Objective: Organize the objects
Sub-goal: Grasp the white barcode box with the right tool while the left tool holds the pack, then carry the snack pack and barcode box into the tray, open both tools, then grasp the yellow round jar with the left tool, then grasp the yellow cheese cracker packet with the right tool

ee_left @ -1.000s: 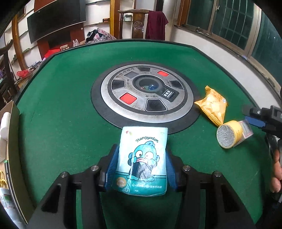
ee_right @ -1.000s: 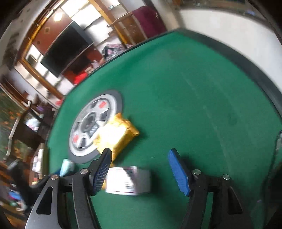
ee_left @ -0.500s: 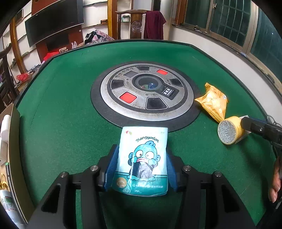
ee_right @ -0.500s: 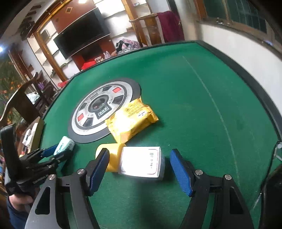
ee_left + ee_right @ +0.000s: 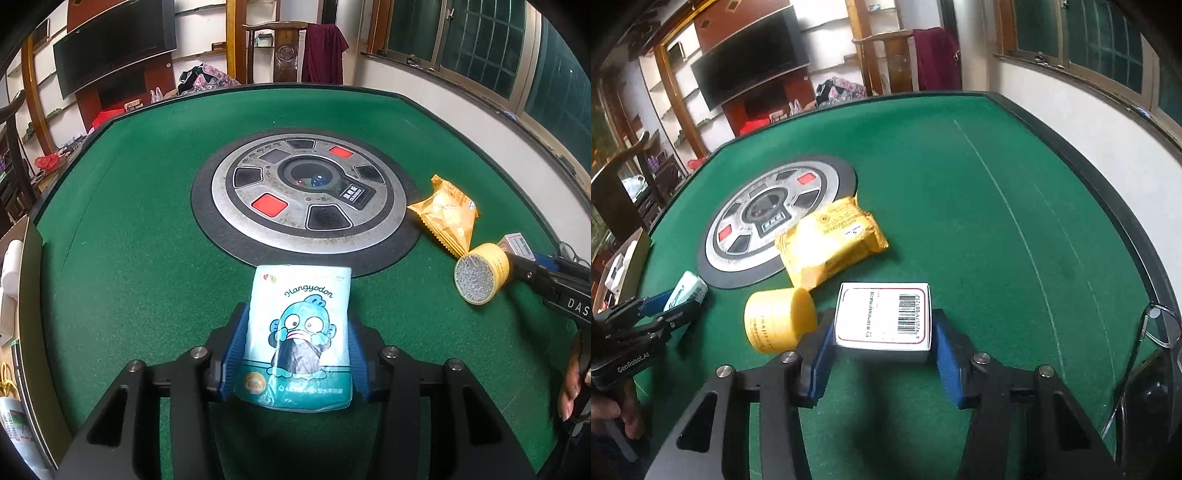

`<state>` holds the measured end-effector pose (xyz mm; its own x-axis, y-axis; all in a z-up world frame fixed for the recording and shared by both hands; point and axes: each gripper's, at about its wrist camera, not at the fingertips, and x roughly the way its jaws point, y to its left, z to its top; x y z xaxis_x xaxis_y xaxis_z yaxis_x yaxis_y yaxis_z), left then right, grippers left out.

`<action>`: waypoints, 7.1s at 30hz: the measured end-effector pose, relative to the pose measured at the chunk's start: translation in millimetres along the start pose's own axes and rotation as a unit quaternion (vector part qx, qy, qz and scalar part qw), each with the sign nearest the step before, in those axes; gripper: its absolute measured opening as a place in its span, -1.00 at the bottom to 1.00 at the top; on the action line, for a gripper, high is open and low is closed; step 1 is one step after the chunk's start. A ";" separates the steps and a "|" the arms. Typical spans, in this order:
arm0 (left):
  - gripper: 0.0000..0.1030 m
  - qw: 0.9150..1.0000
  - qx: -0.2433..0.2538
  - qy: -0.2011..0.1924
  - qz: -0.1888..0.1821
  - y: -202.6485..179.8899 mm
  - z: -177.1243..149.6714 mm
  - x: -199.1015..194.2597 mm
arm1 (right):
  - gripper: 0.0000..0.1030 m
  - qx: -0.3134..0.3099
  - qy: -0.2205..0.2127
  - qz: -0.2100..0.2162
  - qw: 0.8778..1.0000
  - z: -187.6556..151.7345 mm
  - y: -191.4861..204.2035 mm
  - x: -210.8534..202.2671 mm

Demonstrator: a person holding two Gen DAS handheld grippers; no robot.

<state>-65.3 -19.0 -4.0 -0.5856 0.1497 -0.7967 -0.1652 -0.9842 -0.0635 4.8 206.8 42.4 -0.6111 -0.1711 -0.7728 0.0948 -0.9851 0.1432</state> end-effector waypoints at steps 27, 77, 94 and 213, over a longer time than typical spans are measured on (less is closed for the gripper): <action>-0.19 0.992 -0.009 -0.124 0.035 -3.2 6.0 -59.4 | 0.02 -0.041 -0.159 0.050 0.985 -14.2 63.8 -67.1; -0.17 0.951 -0.159 -0.204 0.169 173.5 -92.8 -176.5 | 0.04 -0.282 -0.086 0.178 0.939 -68.4 338.3 -48.1; -0.16 0.945 -0.207 -0.156 0.199 217.8 -105.8 -158.1 | 0.04 -0.321 -0.039 0.200 0.925 -82.7 387.3 -15.2; -0.37 0.999 -0.035 -0.007 -0.016 -17.4 2.4 3.8 | 0.51 -0.152 0.018 0.002 0.988 48.8 55.1 70.0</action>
<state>-66.6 -1.0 -4.5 -0.5925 0.1812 -0.7849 -0.1283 -0.9832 -0.1302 -71.1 141.2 26.3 -0.5818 -0.1709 -0.7952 0.3324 -0.9422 -0.0407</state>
